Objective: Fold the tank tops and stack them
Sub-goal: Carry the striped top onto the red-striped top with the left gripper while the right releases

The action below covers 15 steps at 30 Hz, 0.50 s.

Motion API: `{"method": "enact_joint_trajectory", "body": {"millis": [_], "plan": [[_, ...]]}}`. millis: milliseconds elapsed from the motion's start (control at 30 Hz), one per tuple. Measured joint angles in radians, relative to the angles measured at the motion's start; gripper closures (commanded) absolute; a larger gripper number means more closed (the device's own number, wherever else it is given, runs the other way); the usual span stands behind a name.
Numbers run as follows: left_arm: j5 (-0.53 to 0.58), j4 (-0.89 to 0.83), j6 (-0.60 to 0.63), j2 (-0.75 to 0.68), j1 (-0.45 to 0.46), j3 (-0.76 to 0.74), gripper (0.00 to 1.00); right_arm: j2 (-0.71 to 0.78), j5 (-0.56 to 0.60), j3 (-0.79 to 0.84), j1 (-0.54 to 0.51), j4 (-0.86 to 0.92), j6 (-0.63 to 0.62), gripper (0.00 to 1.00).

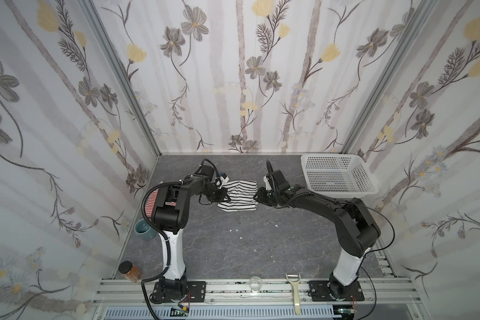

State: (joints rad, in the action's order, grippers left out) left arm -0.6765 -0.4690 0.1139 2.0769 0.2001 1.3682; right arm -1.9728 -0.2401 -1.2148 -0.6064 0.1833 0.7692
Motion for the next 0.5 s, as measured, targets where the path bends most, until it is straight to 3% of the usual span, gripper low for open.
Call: {"method": "enact_joint_trajectory", "body": {"millis": [500], "plan": [[0.214,-0.113,0.149,-0.141,-0.056,-0.005,1.00,0.019,0.003,0.037,0.025,-0.003,0.008,0.64]]}}
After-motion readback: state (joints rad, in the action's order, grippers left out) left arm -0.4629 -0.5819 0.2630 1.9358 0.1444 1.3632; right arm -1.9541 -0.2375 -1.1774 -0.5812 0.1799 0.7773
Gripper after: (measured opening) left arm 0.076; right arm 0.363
